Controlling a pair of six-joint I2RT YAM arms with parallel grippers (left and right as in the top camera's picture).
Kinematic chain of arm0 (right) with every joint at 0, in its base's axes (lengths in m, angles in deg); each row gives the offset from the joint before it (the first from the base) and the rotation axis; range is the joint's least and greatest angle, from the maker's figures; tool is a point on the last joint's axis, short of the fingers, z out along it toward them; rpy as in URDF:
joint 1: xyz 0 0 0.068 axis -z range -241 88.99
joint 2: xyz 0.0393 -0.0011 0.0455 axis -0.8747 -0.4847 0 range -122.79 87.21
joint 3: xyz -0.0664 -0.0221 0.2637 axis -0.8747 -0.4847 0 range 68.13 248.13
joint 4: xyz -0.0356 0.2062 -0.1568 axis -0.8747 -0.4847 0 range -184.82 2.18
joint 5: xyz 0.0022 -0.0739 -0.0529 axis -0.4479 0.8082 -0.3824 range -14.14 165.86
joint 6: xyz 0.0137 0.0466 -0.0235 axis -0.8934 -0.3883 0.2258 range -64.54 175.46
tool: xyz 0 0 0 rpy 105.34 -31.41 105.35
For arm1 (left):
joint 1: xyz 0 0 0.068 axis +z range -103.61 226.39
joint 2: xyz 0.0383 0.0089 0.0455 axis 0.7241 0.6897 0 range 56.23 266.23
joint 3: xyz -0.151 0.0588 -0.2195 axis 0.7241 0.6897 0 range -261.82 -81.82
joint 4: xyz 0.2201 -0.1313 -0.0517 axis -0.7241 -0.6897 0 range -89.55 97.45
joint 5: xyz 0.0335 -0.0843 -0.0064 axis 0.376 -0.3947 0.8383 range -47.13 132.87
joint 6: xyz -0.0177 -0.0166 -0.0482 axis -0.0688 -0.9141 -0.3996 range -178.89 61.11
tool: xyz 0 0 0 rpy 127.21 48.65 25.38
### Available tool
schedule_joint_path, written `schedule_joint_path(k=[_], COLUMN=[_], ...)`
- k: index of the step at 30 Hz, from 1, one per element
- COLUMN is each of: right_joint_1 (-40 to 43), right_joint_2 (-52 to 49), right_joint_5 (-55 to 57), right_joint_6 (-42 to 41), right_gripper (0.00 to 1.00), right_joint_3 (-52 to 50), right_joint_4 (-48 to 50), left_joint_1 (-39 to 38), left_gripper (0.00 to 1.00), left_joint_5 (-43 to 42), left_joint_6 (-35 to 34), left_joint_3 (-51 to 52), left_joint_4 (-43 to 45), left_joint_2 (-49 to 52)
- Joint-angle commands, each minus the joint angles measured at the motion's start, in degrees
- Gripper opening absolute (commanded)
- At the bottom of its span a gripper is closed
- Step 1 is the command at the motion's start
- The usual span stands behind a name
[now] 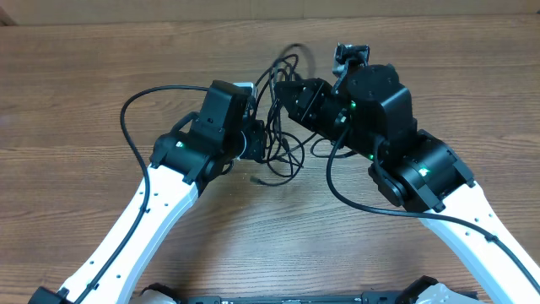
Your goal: Untangle cables
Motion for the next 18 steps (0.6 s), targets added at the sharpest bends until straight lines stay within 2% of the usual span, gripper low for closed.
schedule_joint_path(k=[1, 7, 18], right_joint_1=[0.5, 0.5, 0.9], right_joint_2=[2.6, 2.6, 2.6], right_joint_5=[1.1, 0.9, 0.9], right_joint_6=[-0.1, 3.4, 3.5], right_gripper=[0.04, 0.04, 0.04], right_joint_3=[1.0, 1.0, 1.0], right_joint_4=[2.5, 7.7, 15.9], left_joint_1=[-0.1, -0.1, -0.1], left_gripper=[0.07, 0.06, 0.06], left_joint_5=[-1.3, -1.9, -1.9], left_joint_6=[-0.4, -0.4, -0.1], left_joint_3=[1.2, 1.3, 1.3], left_joint_4=[-0.3, -0.1, -0.2], left_joint_2=[1.6, 1.7, 1.7])
